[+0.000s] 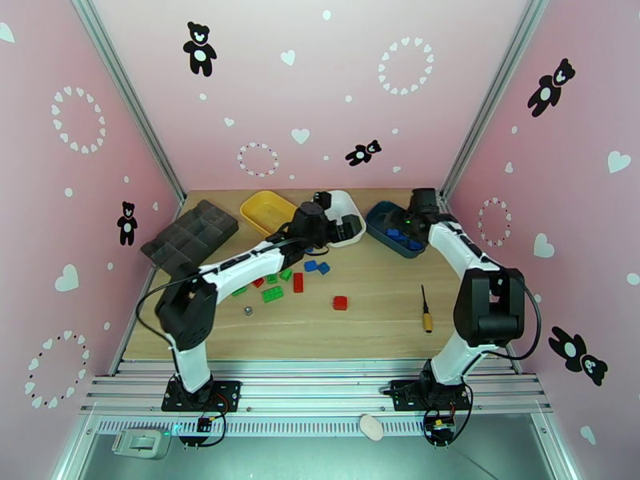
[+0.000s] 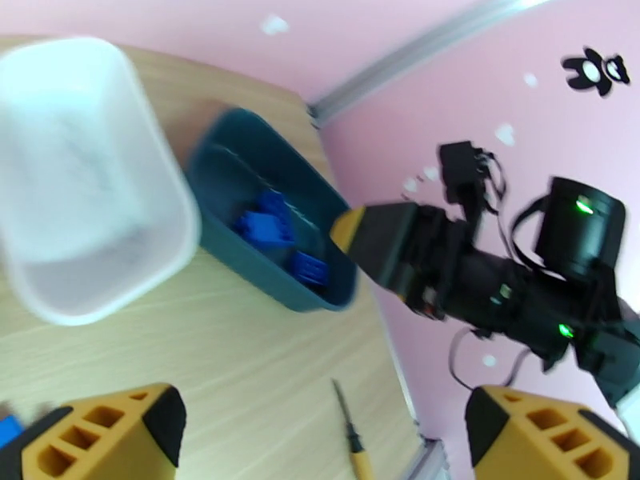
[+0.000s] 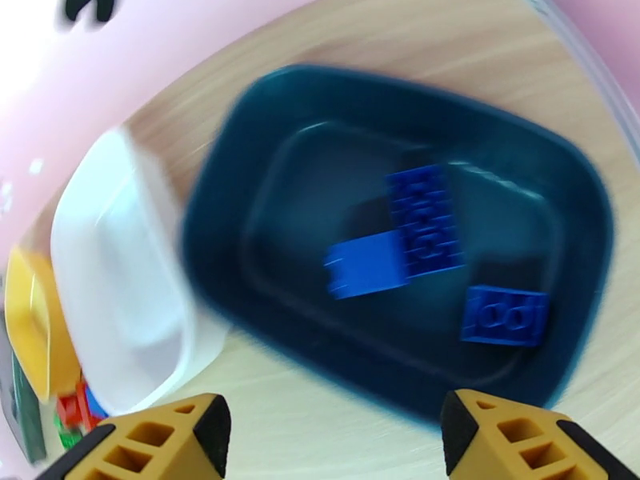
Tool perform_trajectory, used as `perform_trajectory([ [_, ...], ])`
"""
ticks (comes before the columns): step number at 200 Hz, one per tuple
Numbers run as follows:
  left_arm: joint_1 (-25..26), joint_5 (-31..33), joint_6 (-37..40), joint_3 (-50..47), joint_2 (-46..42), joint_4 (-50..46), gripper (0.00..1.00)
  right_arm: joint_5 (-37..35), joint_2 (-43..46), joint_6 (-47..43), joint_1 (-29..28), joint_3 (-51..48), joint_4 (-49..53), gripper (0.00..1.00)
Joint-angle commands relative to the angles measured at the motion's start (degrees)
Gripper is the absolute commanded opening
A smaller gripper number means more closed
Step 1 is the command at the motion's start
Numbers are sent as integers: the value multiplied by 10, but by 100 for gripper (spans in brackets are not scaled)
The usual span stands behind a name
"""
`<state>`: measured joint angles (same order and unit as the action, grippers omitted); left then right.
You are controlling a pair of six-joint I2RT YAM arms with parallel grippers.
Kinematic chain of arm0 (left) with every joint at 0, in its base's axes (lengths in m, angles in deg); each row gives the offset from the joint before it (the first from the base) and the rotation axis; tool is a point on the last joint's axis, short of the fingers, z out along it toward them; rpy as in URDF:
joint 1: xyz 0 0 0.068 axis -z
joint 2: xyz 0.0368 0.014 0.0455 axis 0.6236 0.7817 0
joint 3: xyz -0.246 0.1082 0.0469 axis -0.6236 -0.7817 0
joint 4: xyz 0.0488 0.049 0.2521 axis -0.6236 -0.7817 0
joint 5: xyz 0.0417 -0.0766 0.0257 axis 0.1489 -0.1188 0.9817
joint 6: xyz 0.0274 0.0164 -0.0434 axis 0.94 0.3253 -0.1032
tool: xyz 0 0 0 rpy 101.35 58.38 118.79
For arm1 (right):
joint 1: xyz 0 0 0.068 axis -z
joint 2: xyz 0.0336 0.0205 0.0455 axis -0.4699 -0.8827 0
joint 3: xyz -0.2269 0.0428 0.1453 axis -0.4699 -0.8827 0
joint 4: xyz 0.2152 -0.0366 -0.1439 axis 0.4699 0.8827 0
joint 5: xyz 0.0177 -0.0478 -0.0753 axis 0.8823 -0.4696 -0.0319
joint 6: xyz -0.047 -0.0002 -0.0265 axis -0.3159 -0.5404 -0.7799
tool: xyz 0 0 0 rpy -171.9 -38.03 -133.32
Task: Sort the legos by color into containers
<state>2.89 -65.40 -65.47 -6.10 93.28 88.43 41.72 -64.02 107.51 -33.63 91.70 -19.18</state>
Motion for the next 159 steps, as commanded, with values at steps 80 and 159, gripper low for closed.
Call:
perform_trajectory([
  [80, -46, 116, -12, -222, -128, -7, 98, -57, -14, -126, -204, -35, 4, 76],
  [159, -59, 178, -55, -361, -205, 23, 98, -69, -91, -198, -290, -28, -5, 72],
])
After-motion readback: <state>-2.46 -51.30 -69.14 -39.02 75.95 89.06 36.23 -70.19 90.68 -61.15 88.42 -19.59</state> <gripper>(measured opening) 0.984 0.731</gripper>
